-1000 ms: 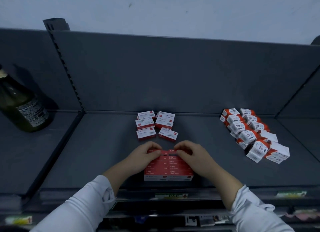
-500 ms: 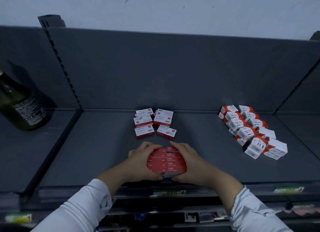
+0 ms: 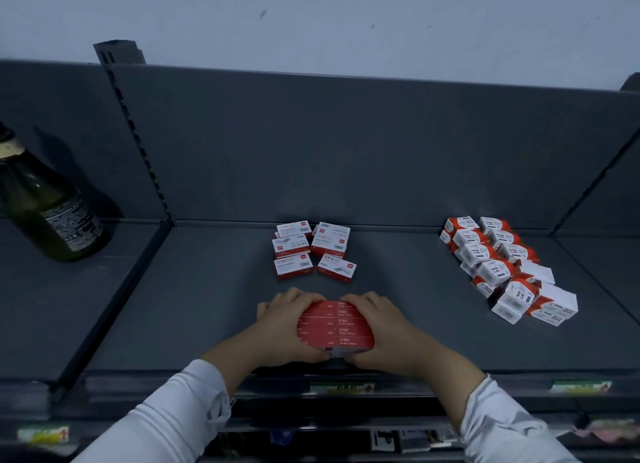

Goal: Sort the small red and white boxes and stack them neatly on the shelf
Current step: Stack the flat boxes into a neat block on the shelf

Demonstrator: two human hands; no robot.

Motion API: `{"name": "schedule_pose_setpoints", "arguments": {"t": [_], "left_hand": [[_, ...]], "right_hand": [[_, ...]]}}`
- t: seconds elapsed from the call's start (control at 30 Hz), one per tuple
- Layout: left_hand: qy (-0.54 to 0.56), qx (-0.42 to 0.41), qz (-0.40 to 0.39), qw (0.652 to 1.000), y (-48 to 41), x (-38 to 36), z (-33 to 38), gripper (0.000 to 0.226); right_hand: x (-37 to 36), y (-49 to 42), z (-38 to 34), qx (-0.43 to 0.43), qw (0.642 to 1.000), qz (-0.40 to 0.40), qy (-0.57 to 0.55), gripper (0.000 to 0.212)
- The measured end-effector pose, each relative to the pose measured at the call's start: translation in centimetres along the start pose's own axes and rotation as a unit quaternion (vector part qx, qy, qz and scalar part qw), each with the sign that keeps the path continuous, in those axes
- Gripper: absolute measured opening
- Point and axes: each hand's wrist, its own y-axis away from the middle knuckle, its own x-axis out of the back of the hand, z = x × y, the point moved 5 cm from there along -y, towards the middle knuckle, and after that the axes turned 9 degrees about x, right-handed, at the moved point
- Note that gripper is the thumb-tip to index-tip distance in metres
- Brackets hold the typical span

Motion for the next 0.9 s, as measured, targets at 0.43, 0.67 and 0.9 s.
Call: {"name": "schedule_pose_setpoints", "arguments": {"t": [0.43,0.67,0.9], "left_hand": [[0.001,0.009,-0.084,0.996,-0.2,1.1,0.2,0.1],[0.219,0.048,0.014,0.974,-4.2,4.5,-2.7,0.067],[0.094,0.148,0.12,0.977,-6.3,5.2,-5.3,0.054]], "right_hand": [[2.0,-0.5,-1.1,-0.028,0.999,-0.042,-0.007,0.097],[4.7,-4.2,-0.2,-0.084,0.995,0.059,-0.014,0.049],[4.5,-7.5,1.9,-0.138,0.988,0.054,0.053,0.034]]}}
